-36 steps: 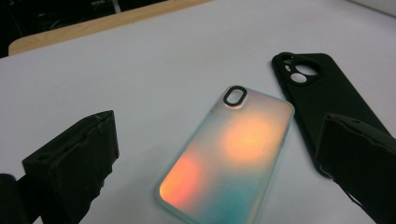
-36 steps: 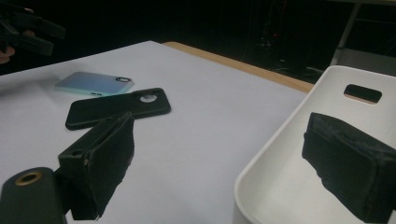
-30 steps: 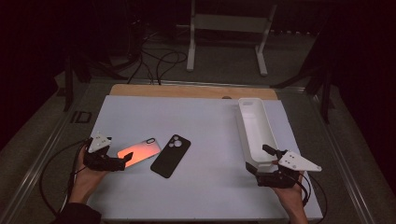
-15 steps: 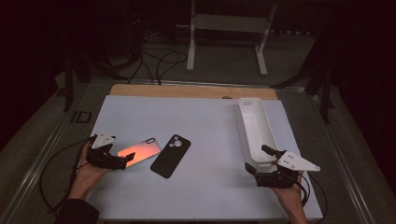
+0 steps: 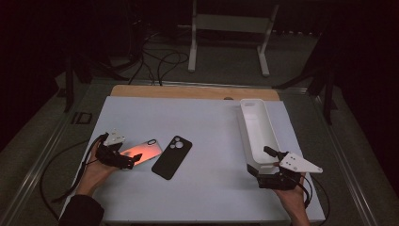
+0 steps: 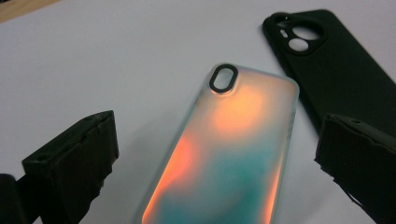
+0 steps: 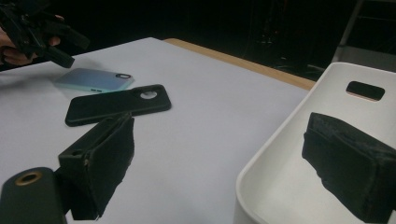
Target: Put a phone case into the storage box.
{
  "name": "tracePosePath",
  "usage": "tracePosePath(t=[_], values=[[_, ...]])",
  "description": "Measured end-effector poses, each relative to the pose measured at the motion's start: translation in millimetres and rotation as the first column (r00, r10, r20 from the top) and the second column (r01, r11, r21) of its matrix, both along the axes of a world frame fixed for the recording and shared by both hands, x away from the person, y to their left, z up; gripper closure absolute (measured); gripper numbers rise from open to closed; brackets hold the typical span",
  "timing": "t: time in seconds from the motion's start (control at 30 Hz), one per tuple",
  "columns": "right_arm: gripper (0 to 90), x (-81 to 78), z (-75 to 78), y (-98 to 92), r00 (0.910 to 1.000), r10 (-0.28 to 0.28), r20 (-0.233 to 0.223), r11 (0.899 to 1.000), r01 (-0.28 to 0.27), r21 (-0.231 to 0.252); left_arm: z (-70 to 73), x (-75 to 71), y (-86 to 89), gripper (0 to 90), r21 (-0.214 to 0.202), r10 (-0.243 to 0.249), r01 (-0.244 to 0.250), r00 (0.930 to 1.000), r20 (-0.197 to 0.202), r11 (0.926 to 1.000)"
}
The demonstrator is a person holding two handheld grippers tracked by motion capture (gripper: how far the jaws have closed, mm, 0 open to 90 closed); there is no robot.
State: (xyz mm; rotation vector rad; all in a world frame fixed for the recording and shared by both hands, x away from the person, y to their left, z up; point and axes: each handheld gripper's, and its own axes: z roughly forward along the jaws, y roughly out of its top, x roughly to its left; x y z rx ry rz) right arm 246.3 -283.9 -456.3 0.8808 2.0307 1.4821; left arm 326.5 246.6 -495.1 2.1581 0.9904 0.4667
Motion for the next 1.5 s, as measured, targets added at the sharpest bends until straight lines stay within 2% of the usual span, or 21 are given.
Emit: tracePosePath(t=[0.17, 0.43, 0.8, 1.13, 1.3, 1.43, 1.5], values=[[9.1, 0.1, 0.0, 0.7, 1.0, 0.004, 0.003, 1.0, -0.004, -0.004, -4.6, 2.4, -1.4, 0.0, 0.006, -0.01, 0.011, 0.9998, -0.016, 0.9999], [9.1, 0.3, -1.5, 3.0, 0.9999, 0.012, -0.001, 1.0, -0.012, -0.003, -13.7, 8.1, -5.2, 0.0, 0.029, -0.029, 0.031, 0.9974, -0.065, 0.9991], [9.1, 0.0, -2.1, 3.6, 0.9999, 0.014, -0.005, 1.0, -0.014, -0.002, -19.8, 15.0, -5.6, 0.0, 0.046, -0.03, 0.034, 0.9947, -0.099, 0.9984], [9.1, -0.1, -2.6, 4.6, 0.9998, 0.017, -0.008, 1.0, -0.017, -0.002, -24.4, 16.9, -6.5, 0.0, 0.047, -0.029, 0.034, 0.993, -0.114, 0.9983], [9.2, 0.3, -3.2, 4.7, 0.9998, 0.02, -0.007, 1.0, -0.02, -0.006, -28.5, 16.0, -1.2, 0.0, 0.021, -0.018, 0.021, 0.9903, -0.137, 0.9996], [9.2, 0.2, -3.9, 5.7, 0.9997, 0.023, -0.012, 1.0, -0.023, -0.007, -31.9, 14.4, -4.5, 0.0, 0.058, -0.041, 0.051, 0.9852, -0.167, 0.997], [9.1, 0.2, -3.8, 5.8, 0.9997, 0.024, -0.011, 1.0, -0.024, -0.007, -33.0, 13.7, -5.9, 0.0, 0.067, -0.04, 0.052, 0.9851, -0.167, 0.9964]])
